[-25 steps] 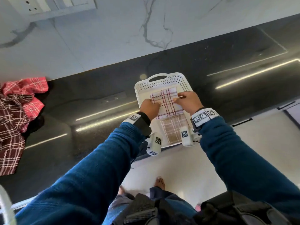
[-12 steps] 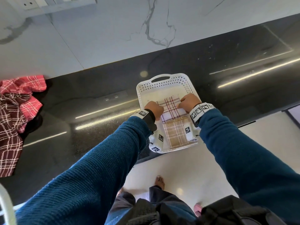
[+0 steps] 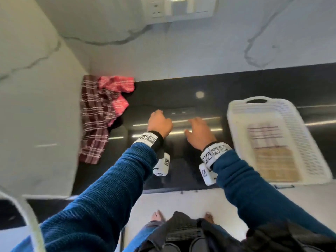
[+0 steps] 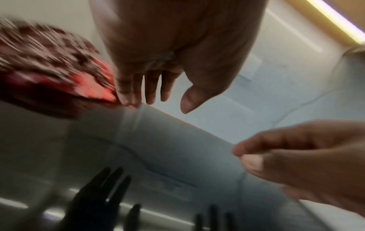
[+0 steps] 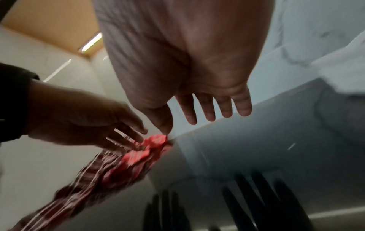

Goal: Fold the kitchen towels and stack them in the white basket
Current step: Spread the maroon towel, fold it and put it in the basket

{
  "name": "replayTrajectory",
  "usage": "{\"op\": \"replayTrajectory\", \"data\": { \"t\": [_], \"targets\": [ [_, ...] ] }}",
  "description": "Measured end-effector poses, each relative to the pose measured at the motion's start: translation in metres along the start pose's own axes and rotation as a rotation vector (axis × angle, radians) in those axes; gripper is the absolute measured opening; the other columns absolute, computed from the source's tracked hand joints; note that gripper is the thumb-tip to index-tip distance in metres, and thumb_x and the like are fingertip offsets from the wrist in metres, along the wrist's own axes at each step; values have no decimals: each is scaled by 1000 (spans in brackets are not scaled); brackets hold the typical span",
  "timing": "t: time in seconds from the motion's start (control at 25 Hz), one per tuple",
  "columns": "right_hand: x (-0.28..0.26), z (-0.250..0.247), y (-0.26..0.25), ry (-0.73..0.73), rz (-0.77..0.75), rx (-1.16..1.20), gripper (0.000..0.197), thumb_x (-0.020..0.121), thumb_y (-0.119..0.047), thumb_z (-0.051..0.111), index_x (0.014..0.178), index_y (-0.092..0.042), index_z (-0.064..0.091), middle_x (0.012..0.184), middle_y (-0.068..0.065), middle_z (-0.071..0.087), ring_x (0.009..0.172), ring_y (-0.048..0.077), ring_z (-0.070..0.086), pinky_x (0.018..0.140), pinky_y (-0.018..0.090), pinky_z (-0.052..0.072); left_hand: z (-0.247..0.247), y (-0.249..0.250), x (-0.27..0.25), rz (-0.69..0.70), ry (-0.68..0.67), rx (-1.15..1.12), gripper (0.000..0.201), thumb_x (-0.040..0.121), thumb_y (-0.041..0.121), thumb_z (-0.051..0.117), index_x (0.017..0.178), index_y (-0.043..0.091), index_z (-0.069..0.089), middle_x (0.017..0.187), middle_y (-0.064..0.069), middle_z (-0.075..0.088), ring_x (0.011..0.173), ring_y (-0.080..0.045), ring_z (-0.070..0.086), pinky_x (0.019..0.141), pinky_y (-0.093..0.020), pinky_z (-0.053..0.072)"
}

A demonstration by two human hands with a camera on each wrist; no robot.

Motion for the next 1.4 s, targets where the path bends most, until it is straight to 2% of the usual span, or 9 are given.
{"op": "replayTrajectory", "data": {
  "t": [0.12,0.28,0.48,0.68,0.8,0.92,1.12,1.24,1.4],
  "targets": [
    [1,100,-69,-245,-48,-104,64,101,-43,55,155,-17,34,166,14,21,154,40,13,121,60,21,-70,-128,18,-150,173,333,59,87,22,61,143,8,46,152,-22,40,141,-43,35,115,-50,30],
    [-2,155,-95,-363,-45,-252,70,101,-50,51,161,-32,18,171,9,-6,154,46,-10,121,69,3,-94,-230,29,-169,26,483,63,95,29,59,153,23,35,163,-20,21,148,-47,21,119,-57,22],
    [1,156,-86,-357,-19,-213,74,100,-53,51,162,-40,12,172,2,-9,155,39,-16,122,65,-1,-94,-232,25,10,17,448,33,94,15,58,126,9,63,129,-14,61,118,-35,55,99,-46,49],
    [-1,151,-87,-371,-12,-186,76,99,-56,53,162,-41,14,172,0,-8,156,36,-16,123,63,-1,-94,-185,-27,80,148,56,21,98,19,56,113,19,71,113,2,70,101,-18,65,93,-37,53],
    [3,138,-90,-380,3,-105,61,98,-51,58,155,-35,40,170,4,17,156,36,7,123,57,12,-79,-170,-50,192,86,-225,18,96,17,62,107,22,74,106,4,74,96,-15,68,93,-40,56],
    [12,107,-97,-191,60,365,36,98,-49,59,103,-18,76,109,10,75,104,25,68,93,43,51,-56,-152,-68,425,-93,-150,23,95,12,62,110,18,77,110,1,75,101,-16,68,95,-41,55],
    [7,106,-114,-156,54,497,10,90,-28,76,91,-19,81,84,-5,78,81,14,74,85,44,60,-39,-127,-95,617,-289,-49,33,92,14,52,114,19,76,112,1,76,97,-15,68,91,-34,55],
    [1,99,-117,-24,50,523,11,94,-18,70,99,-22,79,89,-8,77,82,10,72,84,38,59,-70,-121,-93,624,-134,-121,27,92,15,52,103,21,76,101,8,75,85,-5,63,85,-36,57],
    [-7,81,-126,0,-55,625,18,101,-19,61,111,-22,75,99,-8,76,92,6,70,84,24,54,-103,-97,-47,781,-4,51,46,91,2,54,133,19,61,135,2,62,133,-18,47,119,-42,34]
  ]
}}
Point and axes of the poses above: each hand's wrist, its own x-axis towards the middle knuckle, its own z-axis out of the palm, y = z × x, the point moved 5 cm from there along x, towards the middle knuckle
